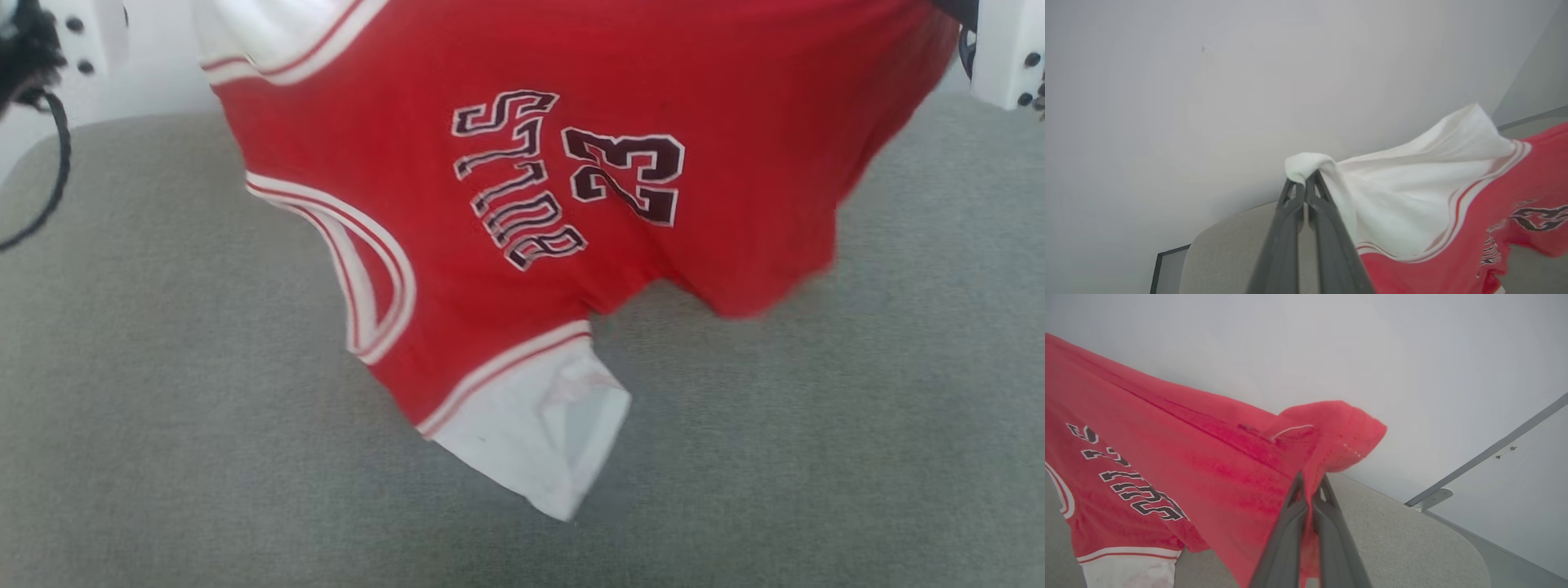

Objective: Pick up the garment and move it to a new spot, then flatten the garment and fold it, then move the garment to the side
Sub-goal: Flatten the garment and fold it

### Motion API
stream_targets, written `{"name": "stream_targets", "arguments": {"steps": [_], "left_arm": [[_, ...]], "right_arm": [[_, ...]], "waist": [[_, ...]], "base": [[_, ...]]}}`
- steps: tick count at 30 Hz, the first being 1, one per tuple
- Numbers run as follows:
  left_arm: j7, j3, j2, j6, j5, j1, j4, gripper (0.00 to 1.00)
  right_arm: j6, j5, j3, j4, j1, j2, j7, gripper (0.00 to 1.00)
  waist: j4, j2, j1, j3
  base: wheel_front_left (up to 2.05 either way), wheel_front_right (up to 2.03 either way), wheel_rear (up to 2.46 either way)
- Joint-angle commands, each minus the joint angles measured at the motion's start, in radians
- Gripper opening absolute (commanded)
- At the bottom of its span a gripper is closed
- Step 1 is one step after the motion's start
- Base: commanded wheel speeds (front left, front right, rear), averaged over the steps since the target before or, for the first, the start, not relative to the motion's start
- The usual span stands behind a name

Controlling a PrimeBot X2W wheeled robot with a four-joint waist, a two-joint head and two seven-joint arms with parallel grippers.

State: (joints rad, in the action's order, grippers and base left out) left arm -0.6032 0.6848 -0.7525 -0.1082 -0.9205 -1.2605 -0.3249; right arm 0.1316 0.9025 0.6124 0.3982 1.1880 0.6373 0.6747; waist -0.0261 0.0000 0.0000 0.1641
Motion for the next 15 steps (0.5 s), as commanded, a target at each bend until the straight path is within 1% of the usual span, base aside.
{"name": "stream_targets", "arguments": {"steps": [1, 5, 9, 11, 15], "left_arm": [[0.005, -0.002, 0.003, 0.003, 0.014, -0.028, -0.014, 0.0], [0.056, 0.002, 0.028, 0.02, 0.051, -0.088, -0.057, 0.0], [0.148, -0.007, 0.071, 0.036, 0.102, -0.174, -0.124, 0.0], [0.206, -0.007, 0.095, 0.051, 0.122, -0.221, -0.162, 0.0], [0.345, -0.018, 0.141, 0.068, 0.179, -0.328, -0.254, 0.0]], "right_arm": [[-0.002, -0.011, -0.007, 0.002, 0.007, -0.004, -0.008, 0.0], [-0.002, -0.054, -0.023, 0.01, 0.028, -0.019, -0.054, 0.0], [-0.002, -0.105, -0.048, 0.057, 0.067, -0.047, -0.129, 0.0], [-0.002, -0.142, -0.07, 0.094, 0.101, -0.068, -0.188, 0.0], [-0.002, -0.222, -0.115, 0.2, 0.171, -0.123, -0.315, 0.0]], "waist": [[-0.013, 0.0, 0.0, -0.006], [-0.025, 0.0, 0.0, 0.019], [-0.034, 0.0, 0.0, 0.079], [-0.038, 0.0, 0.0, 0.119], [-0.042, 0.0, 0.0, 0.196]], "base": [[0.0, 0.0, 0.0], [0.0, 0.0, 0.0], [0.0, 0.0, 0.0], [0.0, 0.0, 0.0], [0.0, 0.0, 0.0]]}}
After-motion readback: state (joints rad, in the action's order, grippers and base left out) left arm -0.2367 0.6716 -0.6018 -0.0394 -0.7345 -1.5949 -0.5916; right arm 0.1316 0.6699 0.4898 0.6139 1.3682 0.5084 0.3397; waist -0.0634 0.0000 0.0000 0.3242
